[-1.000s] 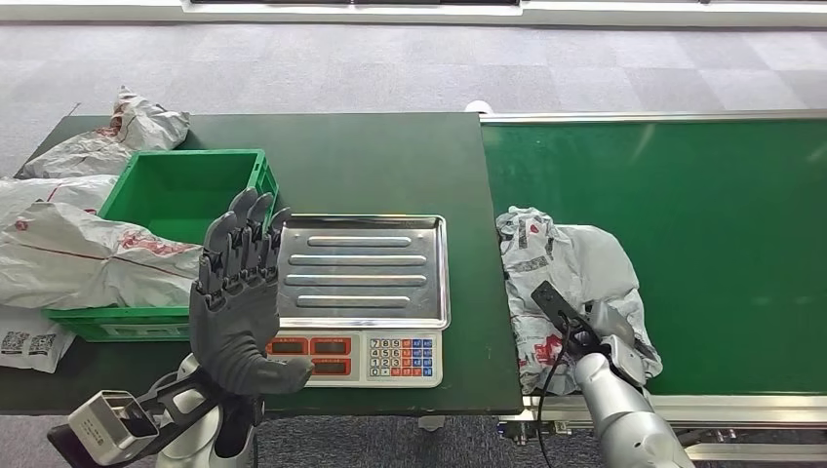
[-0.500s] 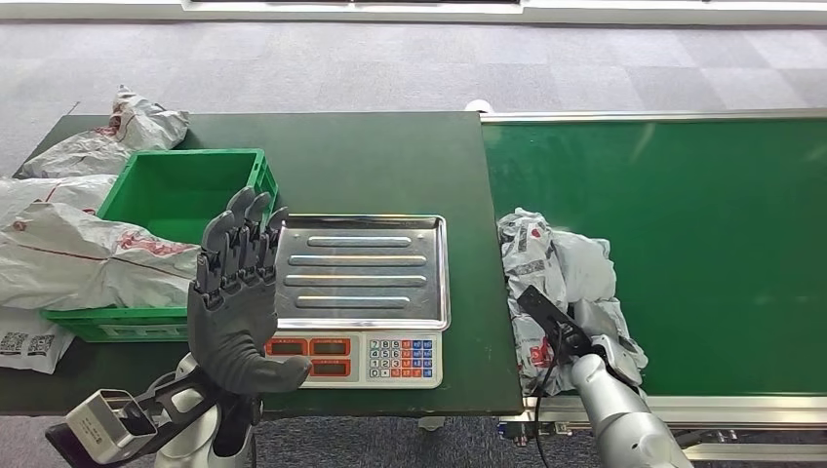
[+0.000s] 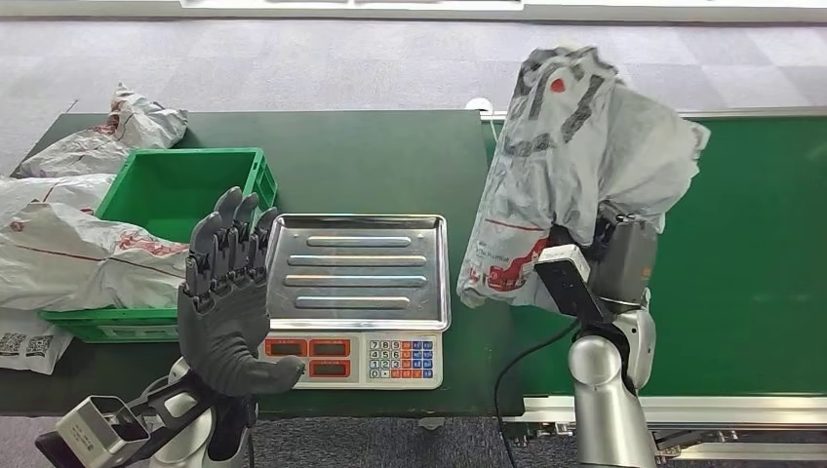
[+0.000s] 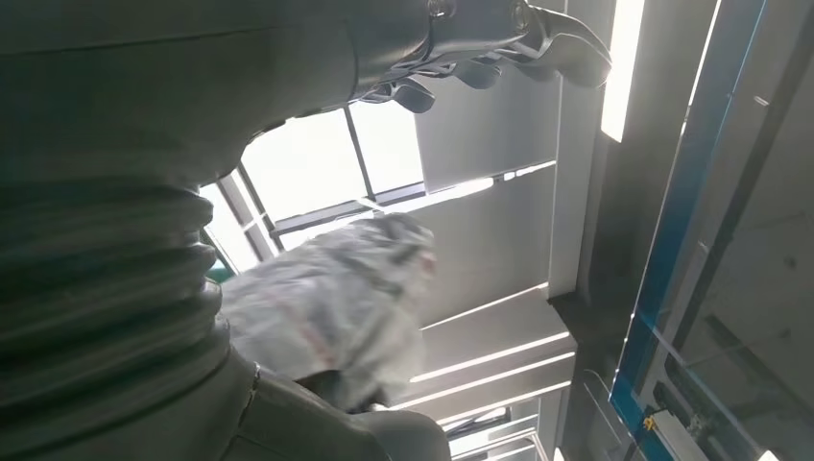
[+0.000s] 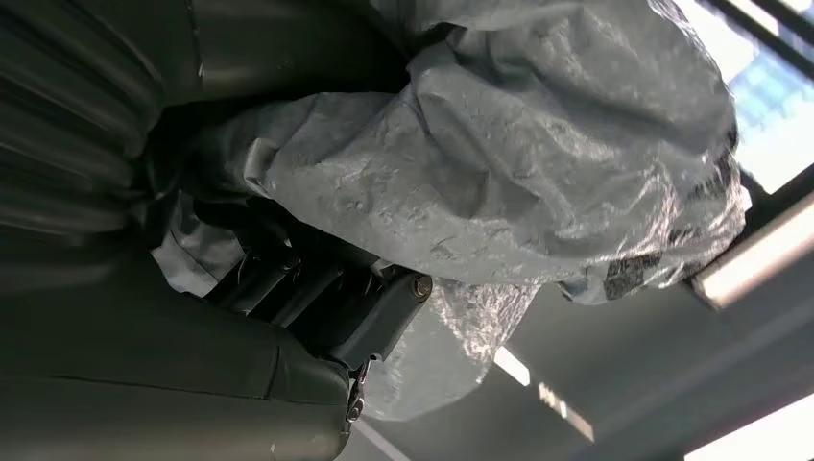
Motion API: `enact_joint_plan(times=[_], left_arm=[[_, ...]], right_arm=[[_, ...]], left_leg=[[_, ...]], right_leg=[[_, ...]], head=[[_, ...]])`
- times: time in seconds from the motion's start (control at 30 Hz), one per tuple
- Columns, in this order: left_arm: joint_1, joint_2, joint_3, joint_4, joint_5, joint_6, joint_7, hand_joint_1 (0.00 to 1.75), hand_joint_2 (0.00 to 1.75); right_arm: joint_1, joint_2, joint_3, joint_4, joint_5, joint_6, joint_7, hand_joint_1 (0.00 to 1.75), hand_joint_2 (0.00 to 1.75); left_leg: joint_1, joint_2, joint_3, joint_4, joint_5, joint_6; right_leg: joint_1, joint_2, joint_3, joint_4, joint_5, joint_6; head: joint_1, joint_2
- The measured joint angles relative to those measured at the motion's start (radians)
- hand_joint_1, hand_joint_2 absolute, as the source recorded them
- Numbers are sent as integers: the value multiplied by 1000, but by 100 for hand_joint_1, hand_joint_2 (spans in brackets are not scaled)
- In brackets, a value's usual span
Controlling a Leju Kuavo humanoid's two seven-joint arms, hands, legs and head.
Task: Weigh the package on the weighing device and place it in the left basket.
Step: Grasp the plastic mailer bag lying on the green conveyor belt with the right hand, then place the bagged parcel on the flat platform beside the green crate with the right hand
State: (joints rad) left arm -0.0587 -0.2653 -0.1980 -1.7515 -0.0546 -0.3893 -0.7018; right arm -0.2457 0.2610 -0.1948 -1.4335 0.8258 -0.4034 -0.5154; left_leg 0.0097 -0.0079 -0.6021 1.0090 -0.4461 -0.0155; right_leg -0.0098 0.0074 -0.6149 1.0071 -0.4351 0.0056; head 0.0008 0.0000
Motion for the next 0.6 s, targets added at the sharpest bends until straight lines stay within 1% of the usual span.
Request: enact_joint_plan(times=[0.07, 0.13, 0.3, 0.37, 0.43, 0.47, 0.53, 0.6], left_arm=[[3, 0, 0, -1, 0, 1, 0, 0, 175], [4, -1, 0, -1, 0, 1, 0, 0, 175], [4, -2, 0, 0, -1, 7, 0, 0, 175], [4, -3, -2, 2, -1, 12, 0, 0, 175], [3, -3, -5, 4, 2, 15, 0, 0, 175], [2, -3, -7, 5, 5, 16, 0, 0, 175], [-6, -3, -13, 9, 15, 15, 0, 0, 175], [-21, -3, -24, 15, 24, 14, 0, 0, 175]], right_arm=[[18, 14, 23, -105, 13, -65, 11, 175, 175], [31, 22, 37, -175, 17, -97, 15, 175, 175], [62, 37, 46, -282, 32, -218, 25, 175, 175], [69, 40, 49, -306, 41, -247, 33, 175, 175], [71, 41, 62, -314, 39, -236, 41, 175, 175], [67, 41, 75, -311, 31, -211, 43, 175, 175], [46, 39, 121, -279, 14, -131, 45, 175, 175], [4, 38, 189, -211, 6, -58, 45, 175, 175]], left_leg=[[0, 0, 0, 0, 0, 0], [0, 0, 0, 0, -1, 1], [0, 0, 0, 0, -1, 1], [0, 0, 0, 0, -1, 1], [0, 0, 0, 0, -1, 1], [0, 0, 0, 0, -1, 1], [0, 1, -1, 0, -1, 1], [0, 3, 0, 0, 0, 0]], right_leg=[[0, 0, 0, 0, 0, 0], [-1, 0, 0, 0, 0, 1], [-1, 0, 1, 0, 0, 1], [-1, 0, 1, 0, 0, 1], [-1, 0, 1, 0, 0, 1], [-1, 0, 1, 0, 0, 1], [0, 1, 1, 0, 1, 0], [0, 2, 0, 0, 1, -1]], head=[[0, 0], [0, 0], [0, 0], [0, 0], [0, 0], [0, 0], [0, 0], [0, 0]])
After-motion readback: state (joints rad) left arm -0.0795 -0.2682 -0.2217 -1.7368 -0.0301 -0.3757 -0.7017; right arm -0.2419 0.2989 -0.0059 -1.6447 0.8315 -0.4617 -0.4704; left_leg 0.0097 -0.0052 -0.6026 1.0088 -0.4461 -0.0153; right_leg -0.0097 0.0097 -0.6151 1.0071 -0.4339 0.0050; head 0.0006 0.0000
